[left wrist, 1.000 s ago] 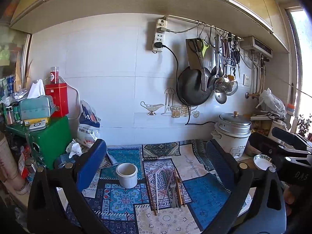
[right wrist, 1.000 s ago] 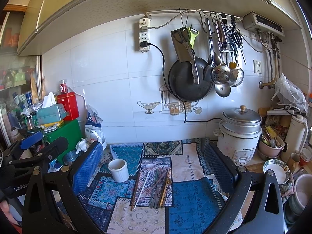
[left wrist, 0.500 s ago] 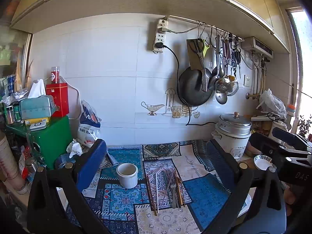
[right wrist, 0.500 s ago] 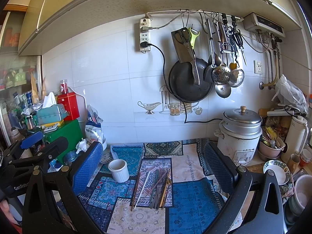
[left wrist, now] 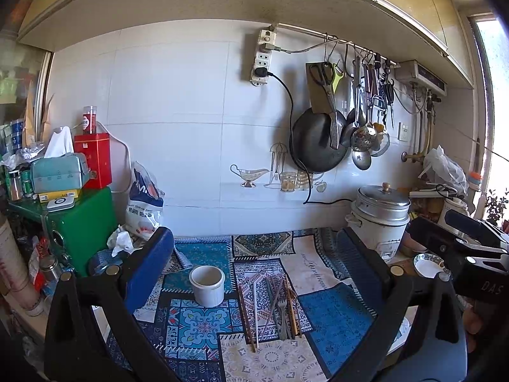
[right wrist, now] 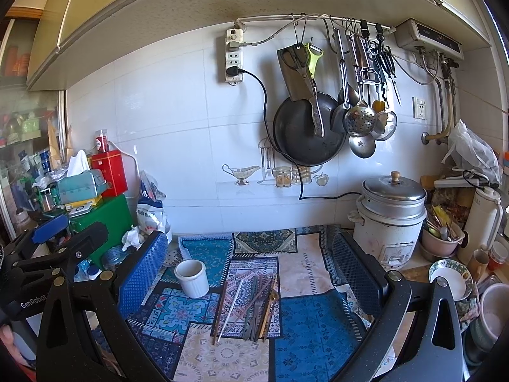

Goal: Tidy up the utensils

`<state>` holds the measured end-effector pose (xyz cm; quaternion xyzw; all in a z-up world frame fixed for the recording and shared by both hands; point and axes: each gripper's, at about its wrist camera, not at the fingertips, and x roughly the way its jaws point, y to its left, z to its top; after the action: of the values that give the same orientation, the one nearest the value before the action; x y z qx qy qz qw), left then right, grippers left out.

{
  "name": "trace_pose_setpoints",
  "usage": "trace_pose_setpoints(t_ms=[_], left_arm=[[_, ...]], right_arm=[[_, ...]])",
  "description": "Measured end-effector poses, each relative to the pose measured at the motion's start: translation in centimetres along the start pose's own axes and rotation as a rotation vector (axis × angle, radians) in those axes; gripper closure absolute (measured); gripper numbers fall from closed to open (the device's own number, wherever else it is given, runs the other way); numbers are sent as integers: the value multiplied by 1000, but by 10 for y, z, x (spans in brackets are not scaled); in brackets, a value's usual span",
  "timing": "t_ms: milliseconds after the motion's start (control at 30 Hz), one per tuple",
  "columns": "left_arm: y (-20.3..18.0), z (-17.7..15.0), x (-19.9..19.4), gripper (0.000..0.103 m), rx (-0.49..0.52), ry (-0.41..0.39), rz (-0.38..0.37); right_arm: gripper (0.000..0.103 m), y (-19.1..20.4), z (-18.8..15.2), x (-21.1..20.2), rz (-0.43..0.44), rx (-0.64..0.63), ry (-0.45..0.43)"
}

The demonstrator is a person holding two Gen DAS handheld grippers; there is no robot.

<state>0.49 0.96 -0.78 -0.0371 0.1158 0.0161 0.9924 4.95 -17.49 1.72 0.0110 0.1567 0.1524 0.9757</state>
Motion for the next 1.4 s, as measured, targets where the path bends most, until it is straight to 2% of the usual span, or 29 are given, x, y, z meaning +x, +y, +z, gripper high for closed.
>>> trace_pose_setpoints(t_ms=[400, 700, 867, 1100, 1300, 1400], left_arm=[[2, -3, 21, 0, -5, 33, 8], [12, -26, 71, 0, -24, 161, 38], [11, -50, 114, 0, -21, 269, 60], [9, -101, 195, 1, -5, 489, 71], [9, -152, 261, 14, 6, 683, 93], [12, -174, 288, 22, 6, 760, 115]], right_arm=[[0, -7, -5, 18, -22, -7, 39], [0, -26, -31, 71, -74, -21, 180], [0, -39, -59, 116, -92, -39, 320], [0, -64, -99, 178, -105, -65, 513], [3, -84, -125, 227, -102, -77, 643], [8, -90, -135, 253, -76, -78, 694]])
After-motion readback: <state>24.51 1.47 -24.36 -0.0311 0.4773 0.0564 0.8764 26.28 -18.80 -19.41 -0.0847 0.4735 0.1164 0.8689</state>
